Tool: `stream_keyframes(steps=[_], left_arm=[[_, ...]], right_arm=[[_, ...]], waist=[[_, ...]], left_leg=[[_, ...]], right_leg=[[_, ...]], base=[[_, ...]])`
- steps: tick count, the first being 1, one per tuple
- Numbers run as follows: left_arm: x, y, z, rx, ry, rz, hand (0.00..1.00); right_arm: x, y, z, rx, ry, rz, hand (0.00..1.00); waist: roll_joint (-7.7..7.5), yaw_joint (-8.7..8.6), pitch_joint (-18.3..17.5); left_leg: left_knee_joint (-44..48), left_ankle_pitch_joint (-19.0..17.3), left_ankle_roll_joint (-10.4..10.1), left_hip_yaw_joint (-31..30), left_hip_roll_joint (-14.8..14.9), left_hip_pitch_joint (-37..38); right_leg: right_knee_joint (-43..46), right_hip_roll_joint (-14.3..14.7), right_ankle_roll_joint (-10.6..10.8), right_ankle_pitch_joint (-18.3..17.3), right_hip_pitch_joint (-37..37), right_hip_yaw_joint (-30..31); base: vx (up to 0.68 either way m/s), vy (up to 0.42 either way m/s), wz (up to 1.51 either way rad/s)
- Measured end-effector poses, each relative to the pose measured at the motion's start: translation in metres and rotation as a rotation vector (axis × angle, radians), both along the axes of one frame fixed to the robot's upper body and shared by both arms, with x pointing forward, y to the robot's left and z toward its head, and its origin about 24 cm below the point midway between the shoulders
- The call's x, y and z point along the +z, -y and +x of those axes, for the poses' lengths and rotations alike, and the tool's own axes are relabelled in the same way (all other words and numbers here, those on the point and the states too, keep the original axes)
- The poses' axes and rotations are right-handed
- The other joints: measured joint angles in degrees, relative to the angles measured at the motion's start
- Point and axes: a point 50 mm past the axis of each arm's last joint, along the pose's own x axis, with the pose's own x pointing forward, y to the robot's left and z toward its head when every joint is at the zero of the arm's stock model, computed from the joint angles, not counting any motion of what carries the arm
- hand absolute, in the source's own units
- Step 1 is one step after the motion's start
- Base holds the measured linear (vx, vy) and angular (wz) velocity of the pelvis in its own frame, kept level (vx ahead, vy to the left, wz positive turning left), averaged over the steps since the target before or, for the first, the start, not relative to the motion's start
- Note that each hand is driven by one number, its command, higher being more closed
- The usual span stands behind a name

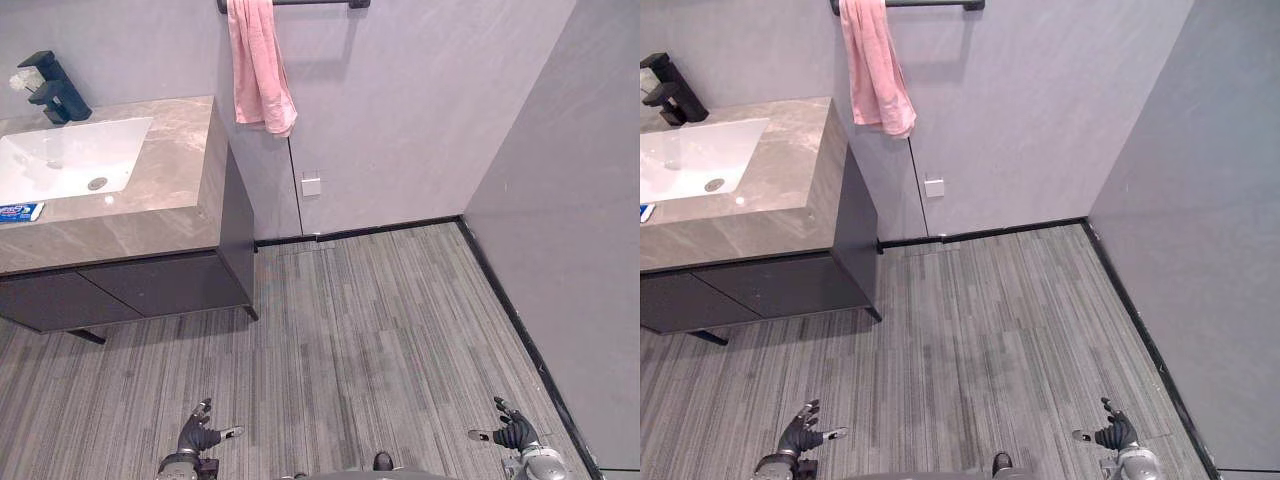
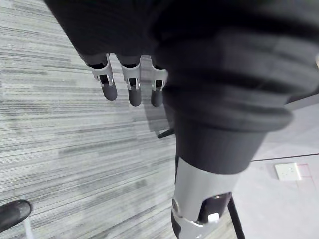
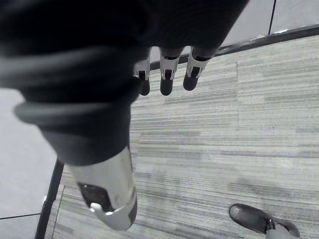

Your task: Organize washtable

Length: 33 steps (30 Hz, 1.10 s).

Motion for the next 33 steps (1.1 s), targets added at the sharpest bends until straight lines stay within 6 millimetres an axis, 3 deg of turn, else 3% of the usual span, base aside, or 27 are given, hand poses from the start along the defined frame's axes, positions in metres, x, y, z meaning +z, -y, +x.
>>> stream_keyframes(steps=[10,24,33], left_arm=[[-0.007,0.006,-0.008,0.023,-0.044,-0.019,0.00],[-0.010,0.005,-0.013,0.039,-0.073,-0.020,0.00],[-0.007,0.005,-0.002,0.034,-0.044,-0.015,0.00]], right_arm=[[-0.010,-0.015,-0.005,-0.032,-0.023,0.051,0.00],[-0.013,-0.026,0.005,-0.034,-0.015,0.082,0.00],[-0.012,-0.033,0.016,-0.031,0.009,0.101,0.00]], waist=[[-0.06,0.02,0.00],[-1.74,0.37,0.91],[-3.03,1.54,2.80]], left_leg=[[-0.23,0.00,0.03,-0.03,0.22,-0.04],[-2.15,0.10,0.22,1.54,0.68,0.92],[-2.65,-1.09,1.05,5.13,0.65,0.06]], right_leg=[[-0.41,0.29,-0.71,0.66,0.01,-0.51],[-0.79,1.15,-1.54,1.24,-0.34,0.56],[-0.32,1.41,-1.43,0.74,-3.36,3.11]], base=[[-0.06,-0.035,0.02],[-0.04,-0.032,-0.04],[0.01,-0.020,-0.20]])
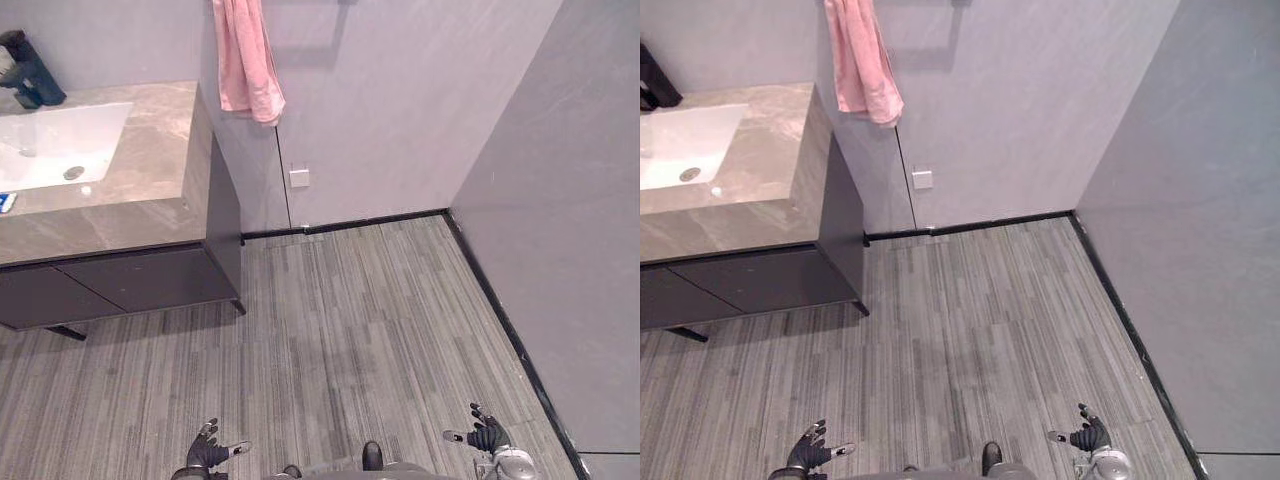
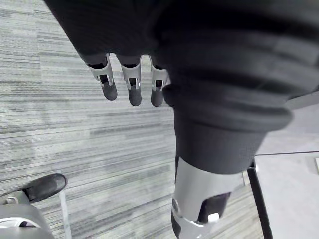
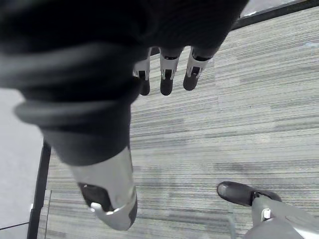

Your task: Organize washtable

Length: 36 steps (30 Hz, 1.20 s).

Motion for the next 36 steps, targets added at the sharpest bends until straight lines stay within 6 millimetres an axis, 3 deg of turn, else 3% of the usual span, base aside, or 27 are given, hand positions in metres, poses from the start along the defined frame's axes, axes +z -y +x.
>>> stream_keyframes(steps=[2,3,4,5,8,9,11,12,14,15,16,17,19,20,21,22,25,28,30,31,32,33,36], left_arm=[[0.001,0.001,0.004,-0.004,0.007,-0.002,0.00],[0.002,0.001,0.008,-0.004,0.019,-0.004,0.00],[0.002,0.001,0.009,-0.004,0.022,-0.004,0.00],[0.002,0.000,0.008,-0.003,0.017,-0.001,0.00],[0.004,-0.003,0.012,-0.015,0.029,0.011,0.00],[0.008,-0.006,0.019,-0.026,0.050,0.027,0.00],[0.011,-0.011,0.023,-0.023,0.057,0.049,0.00],[0.012,-0.011,0.027,-0.024,0.067,0.048,0.00],[0.013,-0.008,0.035,-0.021,0.087,0.036,0.00],[0.013,-0.009,0.032,-0.018,0.080,0.035,0.00],[0.010,-0.002,0.035,-0.016,0.080,0.014,0.00],[0.010,0.000,0.036,-0.019,0.086,0.008,0.00],[0.014,0.004,0.047,-0.023,0.121,0.000,0.00],[0.014,0.006,0.049,-0.021,0.125,-0.006,0.00],[0.012,0.009,0.048,-0.019,0.123,-0.016,0.00],[0.011,0.010,0.043,-0.012,0.114,-0.021,0.00],[0.008,0.014,0.038,-0.001,0.107,-0.034,0.00],[0.010,0.016,0.039,0.000,0.119,-0.038,0.00],[0.009,0.017,0.037,0.002,0.113,-0.040,0.00],[0.008,0.019,0.037,0.002,0.114,-0.047,0.00],[0.007,0.022,0.036,0.004,0.111,-0.056,0.00],[0.007,0.022,0.035,0.007,0.108,-0.055,0.00],[0.011,0.013,0.039,0.010,0.126,-0.030,0.00]], right_arm=[[0.003,0.001,0.010,0.001,0.026,-0.002,0.00],[0.005,0.001,0.013,-0.003,0.036,-0.003,0.00],[0.005,0.001,0.014,-0.003,0.037,-0.003,0.00],[0.005,-0.001,0.017,0.002,0.041,0.002,0.00],[0.007,-0.003,0.023,0.012,0.051,0.006,0.00],[0.005,-0.004,0.021,0.018,0.041,0.010,0.00],[0.005,-0.007,0.023,0.029,0.039,0.015,0.00],[0.007,-0.005,0.025,0.033,0.045,0.007,0.00],[0.008,-0.002,0.026,0.046,0.042,-0.007,0.00],[0.005,-0.002,0.017,0.050,0.018,-0.008,0.00],[0.006,0.006,0.015,0.045,0.006,-0.028,0.00],[0.006,0.007,0.017,0.045,0.007,-0.031,0.00],[0.007,0.007,0.018,0.041,0.013,-0.028,0.00],[0.006,0.007,0.017,0.040,0.008,-0.027,0.00],[0.005,0.006,0.014,0.039,-0.002,-0.025,0.00],[0.004,0.006,0.013,0.040,-0.004,-0.026,0.00],[0.006,0.007,0.014,0.041,0.004,-0.034,0.00],[0.010,0.009,0.024,0.024,0.039,-0.030,0.00],[0.010,0.010,0.025,-0.027,0.059,-0.020,0.00],[0.010,0.013,0.021,-0.045,0.054,-0.027,0.00],[0.010,0.019,0.015,-0.061,0.043,-0.043,0.00],[0.008,0.021,0.008,-0.067,0.022,-0.048,0.00],[0.002,0.007,0.005,-0.065,0.007,-0.018,0.00]], waist=[[0.70,-0.01,0.47],[1.07,-0.04,1.04],[1.16,0.00,1.12],[1.28,0.14,1.34],[1.45,-0.44,2.83],[2.30,-1.17,3.53],[1.32,-1.41,3.91],[1.82,-1.95,4.19],[2.95,-2.62,5.06],[1.41,-3.21,4.53],[3.26,-3.06,5.08],[3.96,-3.05,5.16],[3.74,-3.24,5.07],[3.77,-3.21,5.10],[3.64,-3.10,5.25],[3.43,-2.83,5.39],[2.41,-1.17,5.68],[2.30,1.55,5.63],[1.62,1.51,5.99],[1.55,1.55,6.03],[3.03,1.50,5.31],[3.71,1.89,4.89],[-0.60,1.57,3.17]], left_leg=[[2.02,-1.40,0.25,1.15,0.41,-1.50],[3.38,-2.37,0.27,1.66,0.39,-1.81],[4.06,-2.93,0.46,2.27,0.37,-1.77],[5.17,-3.27,0.42,3.91,0.00,-0.88],[5.62,-4.19,0.86,4.69,-0.42,2.51],[5.25,-7.03,0.86,3.88,-0.02,4.49],[4.68,-7.61,0.40,4.11,0.06,5.80],[4.50,-7.86,-0.11,3.98,1.36,6.04],[4.59,-7.50,-1.40,4.02,4.04,7.00],[4.55,-7.69,-3.26,3.87,3.96,8.63],[4.89,-8.72,-5.14,4.08,5.84,10.33],[5.60,-8.26,-5.91,4.08,6.90,10.27],[15.08,-4.40,-9.98,2.34,8.52,5.90],[19.72,-2.96,-10.01,1.50,9.53,4.01],[31.46,0.81,-9.24,-1.07,11.83,-0.24],[42.97,-0.12,-8.22,-2.43,14.19,-3.71],[53.20,-3.54,-4.10,-0.74,15.77,-10.21],[45.96,-5.86,-2.33,3.01,14.48,-19.12],[32.17,-5.40,-2.02,4.31,9.84,-21.52],[24.30,-2.86,-1.84,4.69,7.60,-21.47],[15.52,2.95,-0.99,4.68,5.97,-21.51],[14.05,8.46,4.34,3.60,5.71,-21.40],[14.55,3.99,6.02,3.25,-0.47,-21.48]], right_leg=[[6.37,-0.09,0.18,-3.39,-3.99,0.95],[14.35,-0.60,0.66,-7.13,-7.53,0.82],[18.50,-0.88,0.91,-8.64,-9.45,0.35],[28.37,-2.16,1.89,-10.57,-13.77,-1.18],[42.48,-5.12,2.37,-10.61,-17.70,-5.82],[48.74,-7.00,1.68,-13.48,-20.35,-9.89],[48.09,-7.73,0.29,-16.24,-22.30,-11.66],[45.83,-7.32,0.05,-16.76,-24.41,-13.77],[37.60,-5.42,-1.29,-14.43,-26.27,-16.54],[26.73,-4.53,-4.08,-3.07,-24.87,-16.41],[29.25,-3.45,-6.75,-3.02,-24.58,-17.52],[30.35,-2.98,-7.36,-4.30,-24.63,-18.02],[30.40,-3.20,-7.63,-8.38,-23.39,-18.31],[28.90,-2.89,-7.66,-8.59,-21.85,-18.43],[24.47,-1.78,-7.67,-8.59,-16.87,-18.50],[20.45,-0.62,-7.67,-8.56,-11.57,-18.50],[14.20,0.72,-7.66,-8.61,-3.14,-17.36],[11.76,0.21,-6.92,-8.75,-0.37,-14.62],[11.20,-2.46,-4.67,-9.93,2.03,-14.03],[11.15,-3.35,-3.15,-10.85,3.24,-14.46],[10.99,-3.26,-1.20,-12.14,4.72,-14.92],[11.11,-3.13,0.17,-13.34,5.83,-14.72],[10.97,-8.46,2.99,-14.76,7.39,-16.39]], base=[[0.07,0.013,-0.31],[0.09,0.023,-0.30],[0.13,0.030,-0.43],[0.13,0.027,-0.44],[0.17,0.025,-0.17],[0.22,0.012,-0.01],[0.26,-0.032,-0.01],[0.33,-0.108,0.03],[0.40,-0.173,0.09],[0.46,-0.196,0.02],[0.47,-0.186,-0.03],[0.34,-0.155,-0.01],[0.40,-0.256,0.12],[0.49,-0.329,0.15],[0.49,-0.284,0.11],[0.47,-0.255,0.04],[0.27,-0.102,-0.20],[0.30,0.028,-0.45],[0.36,0.155,-0.19],[0.36,0.206,0.09],[0.39,0.267,0.05],[0.41,0.268,0.16],[0.44,0.205,0.37]])
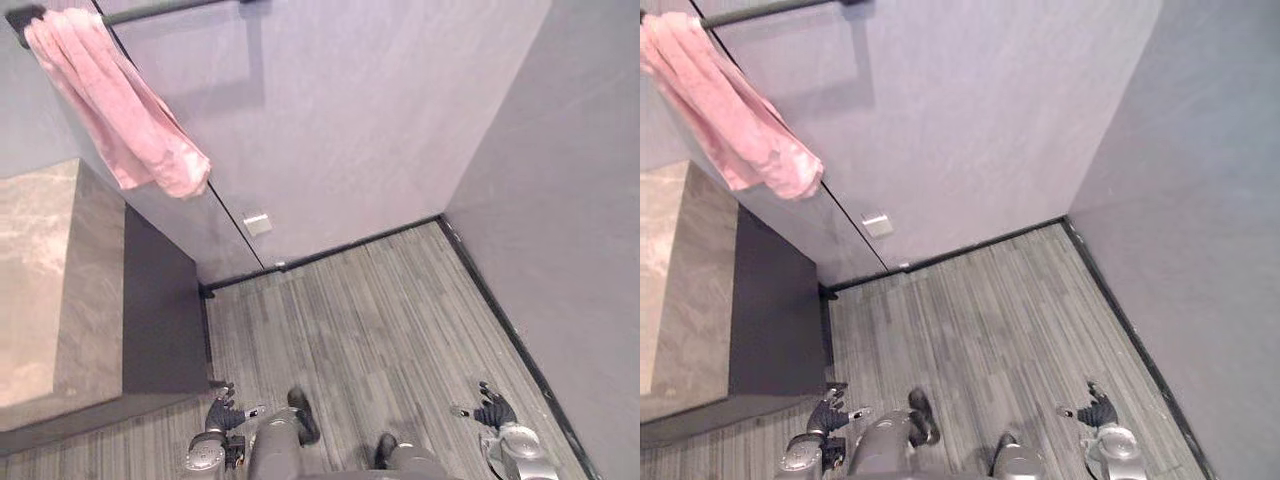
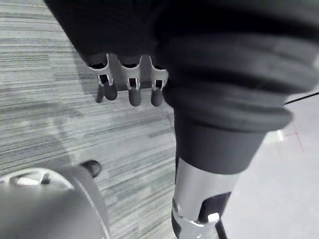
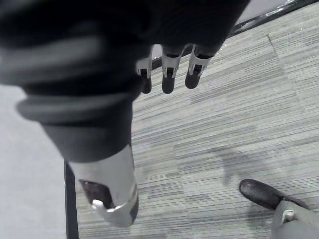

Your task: Organize washtable

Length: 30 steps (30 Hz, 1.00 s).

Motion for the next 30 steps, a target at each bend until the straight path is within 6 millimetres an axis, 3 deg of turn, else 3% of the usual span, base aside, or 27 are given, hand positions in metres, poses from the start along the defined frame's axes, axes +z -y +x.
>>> stream_keyframes(steps=[2,4,6,7,9,11,12,13,14,15,17,19,21,23,26,28,30], left_arm=[[-0.003,0.004,-0.003,0.002,-0.016,-0.012,0.00],[-0.004,-0.002,-0.010,0.005,-0.037,0.003,0.00],[-0.002,-0.007,-0.010,-0.007,-0.040,0.021,0.00],[-0.002,-0.008,-0.010,-0.004,-0.040,0.025,0.00],[-0.001,-0.009,-0.009,0.006,-0.032,0.020,0.00],[0.000,-0.008,-0.006,0.009,-0.025,0.020,0.00],[0.000,-0.008,-0.006,0.005,-0.023,0.021,0.00],[0.000,-0.008,-0.006,0.002,-0.025,0.022,0.00],[-0.003,-0.004,-0.007,0.005,-0.033,0.008,0.00],[-0.005,0.001,-0.009,0.004,-0.040,-0.009,0.00],[-0.006,0.006,-0.008,0.005,-0.037,-0.023,0.00],[-0.005,0.009,-0.004,0.001,-0.024,-0.031,0.00],[-0.004,0.015,-0.002,0.003,-0.009,-0.046,0.00],[-0.006,0.021,-0.006,0.008,-0.017,-0.066,0.00],[-0.008,0.027,-0.007,0.012,-0.022,-0.084,0.00],[-0.009,0.028,-0.010,0.013,-0.032,-0.086,0.00],[-0.010,0.023,-0.013,0.016,-0.045,-0.073,0.00]], right_arm=[[0.000,-0.001,0.002,0.001,0.001,0.004,0.00],[-0.003,-0.011,0.002,0.016,0.000,0.027,0.00],[-0.005,-0.017,0.001,0.035,-0.008,0.039,0.00],[-0.005,-0.019,0.004,0.047,-0.002,0.039,0.00],[-0.003,-0.023,0.010,0.073,0.018,0.040,0.00],[-0.003,-0.023,0.009,0.075,0.023,0.038,0.00],[-0.004,-0.023,0.006,0.073,0.014,0.040,0.00],[-0.007,-0.022,-0.003,0.063,-0.006,0.040,0.00],[-0.007,-0.019,-0.006,0.057,-0.018,0.033,0.00],[-0.008,-0.016,-0.008,0.039,-0.023,0.033,0.00],[-0.007,-0.015,-0.008,0.009,-0.013,0.042,0.00],[-0.011,-0.016,-0.017,-0.015,-0.030,0.054,0.00],[-0.011,-0.017,-0.022,-0.019,-0.030,0.055,0.00],[-0.008,-0.017,-0.017,-0.027,-0.003,0.056,0.00],[-0.003,-0.018,-0.008,-0.037,0.047,0.062,0.00],[-0.004,-0.017,-0.011,-0.058,0.039,0.065,0.00],[-0.009,-0.021,-0.020,-0.065,0.008,0.081,0.00]], waist=[[0.21,0.17,-0.07],[0.36,-0.11,-0.01],[0.45,-0.24,0.05],[0.92,-0.53,0.20],[1.73,-1.31,0.47],[2.17,-1.94,0.74],[1.76,-2.09,0.62],[0.46,-2.52,0.25],[1.04,-2.85,0.27],[2.20,-1.74,-0.41],[3.22,-1.98,-0.30],[2.78,-1.92,-0.04],[2.34,-0.95,0.21],[2.19,-0.36,0.25],[2.35,0.18,0.12],[3.55,0.08,-0.50],[1.87,0.27,-1.71]], left_leg=[[2.00,-3.38,0.16,-1.24,-0.93,0.94],[1.07,-5.99,0.11,-3.42,-2.10,6.46],[-0.61,-6.84,0.27,-5.06,-2.71,11.09],[-2.07,-6.84,0.24,-6.04,-2.57,13.88],[-3.46,-6.80,0.18,-7.65,-1.67,16.58],[-3.96,-6.81,-0.24,-9.20,-0.58,17.98],[-4.45,-6.99,-1.78,-10.14,-0.40,18.94],[-4.76,-8.23,-4.44,-11.21,-1.03,19.70],[-5.16,-9.02,-5.60,-12.16,-0.67,20.45],[-6.02,-8.78,-6.24,-12.04,1.32,21.12],[-5.75,-8.93,-7.05,-12.55,2.87,21.21],[-0.44,-8.83,-8.83,-12.83,4.36,20.42],[14.35,-9.81,-10.35,-12.18,7.00,15.21],[19.22,-10.25,-10.20,-10.09,8.52,13.04],[10.41,-10.37,-8.81,-8.97,8.10,10.68],[1.80,-5.12,-8.45,-10.49,7.28,11.09],[-1.59,-3.95,-7.68,-10.05,4.87,12.94]], right_leg=[[8.18,-2.00,0.36,0.14,-1.56,0.09],[32.13,-5.28,4.93,1.60,-9.02,5.10],[42.59,-4.80,3.90,-1.96,-13.67,7.81],[43.21,-3.69,1.50,-3.42,-16.20,7.62],[37.84,-0.53,-1.29,-4.84,-20.17,7.52],[26.97,2.65,-2.08,-4.27,-23.09,8.40],[16.45,4.18,-2.71,-0.22,-23.54,10.35],[9.57,4.63,-3.79,12.25,-23.01,12.35],[10.63,5.00,-5.53,12.02,-22.77,11.96],[10.85,6.54,-6.00,11.23,-22.57,12.11],[9.79,7.78,-6.93,9.52,-20.89,9.94],[9.36,7.89,-7.63,7.39,-17.82,7.44],[7.24,7.88,-8.34,6.55,-13.24,6.10],[6.02,7.93,-8.53,6.38,-10.82,5.91],[5.36,7.11,-7.72,6.03,-9.36,6.66],[5.76,7.13,-6.04,5.31,-9.09,7.43],[4.23,5.90,-4.69,5.91,-8.91,8.36]], base=[[0.41,0.191,0.36],[0.41,0.188,0.39],[0.46,0.075,0.63],[0.41,0.026,0.56],[0.42,-0.065,0.55],[0.36,-0.132,0.63],[0.35,-0.177,0.79],[0.42,-0.231,0.81],[0.36,-0.187,0.45],[0.28,-0.172,0.10],[0.31,-0.208,0.29],[0.31,-0.215,0.68],[0.23,-0.122,0.37],[0.14,0.000,0.01],[0.12,0.082,-0.09],[0.10,0.149,-0.11],[0.13,0.156,-0.07]])
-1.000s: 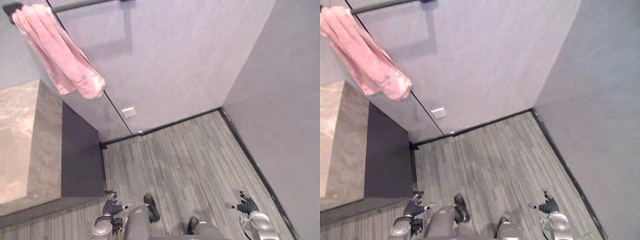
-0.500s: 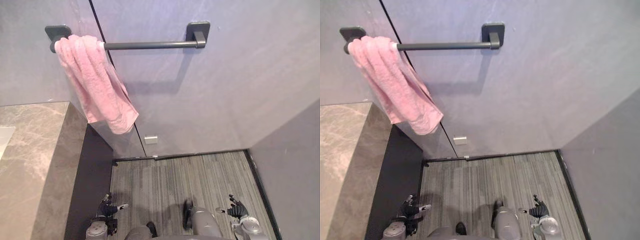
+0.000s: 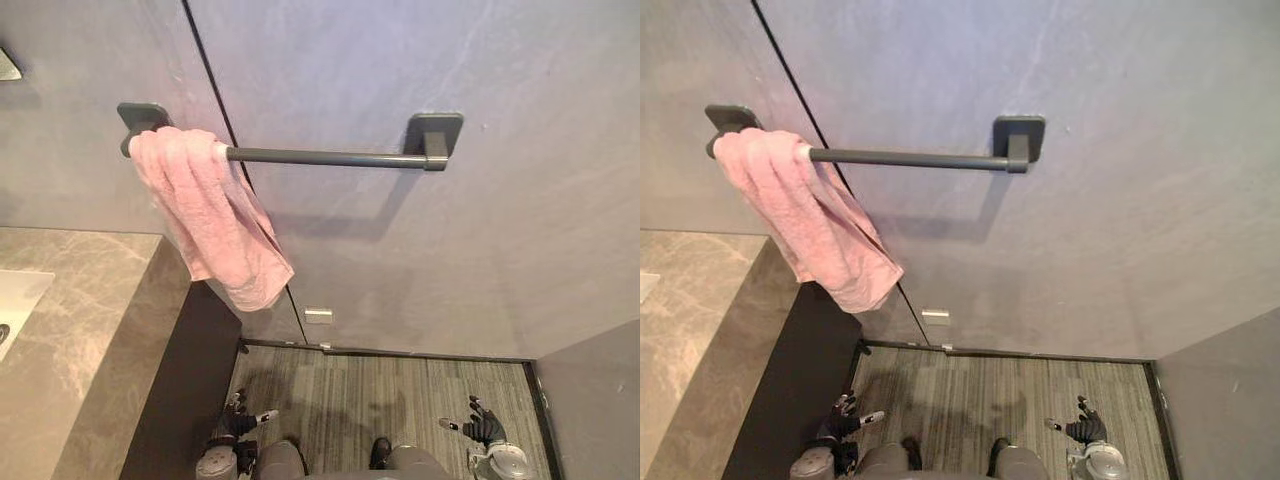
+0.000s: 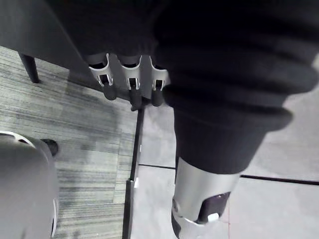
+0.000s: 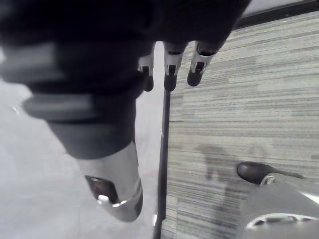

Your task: Organize washtable

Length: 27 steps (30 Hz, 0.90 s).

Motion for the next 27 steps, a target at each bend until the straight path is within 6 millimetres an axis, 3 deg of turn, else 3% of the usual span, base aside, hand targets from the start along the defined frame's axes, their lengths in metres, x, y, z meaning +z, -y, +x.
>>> stream_keyframes(steps=[3,7,16,21,25,27], left_arm=[[-0.002,-0.004,-0.004,-0.002,-0.021,0.010,0.00],[-0.002,-0.007,-0.005,-0.003,-0.025,0.019,0.00],[0.004,-0.015,-0.001,-0.007,0.005,0.043,0.00],[0.043,-0.033,0.030,-0.006,0.224,0.131,0.00],[0.086,-0.037,0.055,0.009,0.455,0.175,0.00],[0.097,-0.038,0.060,0.017,0.516,0.176,0.00]], right_arm=[[-0.002,-0.003,-0.003,-0.005,-0.008,0.009,0.00],[-0.007,-0.006,-0.011,-0.008,-0.048,0.021,0.00],[-0.011,-0.003,-0.019,-0.015,-0.086,0.019,0.00],[-0.009,-0.002,-0.015,-0.012,-0.076,0.015,0.00],[-0.009,-0.001,-0.014,-0.008,-0.072,0.011,0.00],[-0.007,-0.001,-0.010,-0.003,-0.059,0.007,0.00]], waist=[[-0.75,0.00,-0.33],[-0.11,-0.29,-1.18],[-0.08,-0.40,-2.05],[-0.77,-0.31,-2.63],[-0.77,-0.22,-2.72],[-0.70,-0.20,-2.77]], left_leg=[[-2.78,0.63,0.82,1.26,-1.87,1.78],[-9.18,3.19,1.26,1.30,-4.08,5.49],[-11.90,4.67,1.36,0.48,-4.25,6.31],[-14.57,6.50,1.86,-0.73,-4.89,6.59],[-15.39,7.02,2.25,-2.16,-5.49,6.71],[-15.42,7.03,2.26,-2.40,-5.53,6.72]], right_leg=[[-1.13,-1.31,0.69,0.45,0.46,0.89],[-3.00,-2.01,1.32,0.84,2.04,1.03],[-4.03,-1.54,1.27,1.50,2.21,0.80],[-5.59,-1.64,1.39,2.73,2.32,-0.01],[-5.94,-2.06,1.47,2.83,2.55,-0.91],[-6.04,-2.07,1.47,2.83,2.65,-1.00]], base=[[0.06,0.109,-0.07],[0.04,0.056,-0.02],[0.00,-0.002,0.00],[-0.04,0.013,0.09],[-0.06,0.022,0.15],[-0.02,0.001,0.04]])
